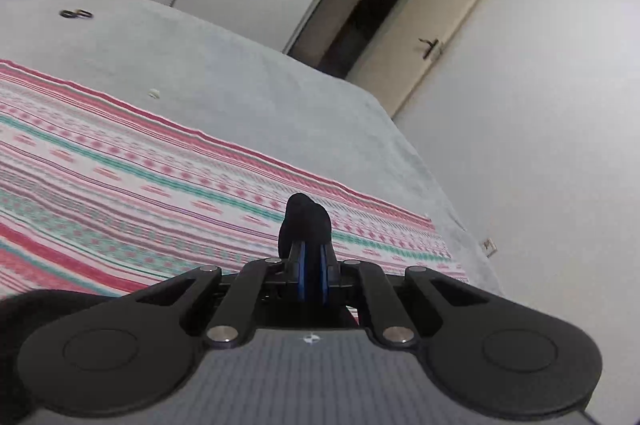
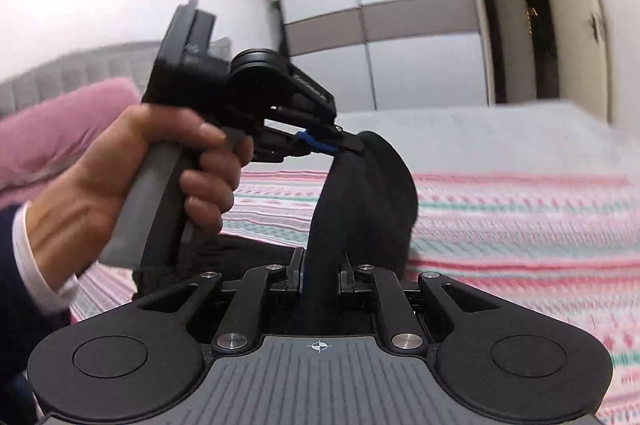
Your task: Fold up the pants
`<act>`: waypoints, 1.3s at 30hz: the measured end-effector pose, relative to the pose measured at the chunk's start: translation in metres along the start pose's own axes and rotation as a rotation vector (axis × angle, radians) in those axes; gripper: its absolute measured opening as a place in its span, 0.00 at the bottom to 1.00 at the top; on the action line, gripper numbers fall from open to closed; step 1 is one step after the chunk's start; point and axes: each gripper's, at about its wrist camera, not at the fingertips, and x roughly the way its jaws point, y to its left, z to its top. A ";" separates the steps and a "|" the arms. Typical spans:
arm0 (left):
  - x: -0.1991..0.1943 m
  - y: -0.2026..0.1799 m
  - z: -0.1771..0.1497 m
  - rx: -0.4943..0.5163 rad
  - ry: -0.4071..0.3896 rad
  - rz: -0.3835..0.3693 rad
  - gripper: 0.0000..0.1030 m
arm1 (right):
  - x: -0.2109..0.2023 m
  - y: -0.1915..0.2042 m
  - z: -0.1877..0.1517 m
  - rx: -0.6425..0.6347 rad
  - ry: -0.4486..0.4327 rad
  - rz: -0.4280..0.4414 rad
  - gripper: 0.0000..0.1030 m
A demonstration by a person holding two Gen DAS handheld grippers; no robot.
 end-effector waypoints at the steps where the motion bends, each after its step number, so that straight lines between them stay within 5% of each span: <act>1: -0.007 0.005 0.001 -0.001 -0.011 0.007 0.36 | 0.003 0.011 0.001 -0.021 0.001 -0.003 0.12; 11: -0.060 0.090 0.001 -0.083 -0.080 0.017 0.36 | 0.031 0.119 0.004 -0.185 0.055 -0.007 0.12; 18: -0.058 0.155 -0.002 -0.172 -0.045 -0.008 0.36 | 0.070 0.161 -0.011 -0.192 0.108 0.008 0.12; 28: -0.050 0.206 -0.008 -0.168 0.007 0.035 0.37 | 0.116 0.180 -0.027 -0.081 0.174 0.007 0.12; 39: -0.064 0.206 -0.008 -0.131 -0.031 0.062 0.37 | 0.133 0.167 -0.036 0.154 0.179 0.096 0.13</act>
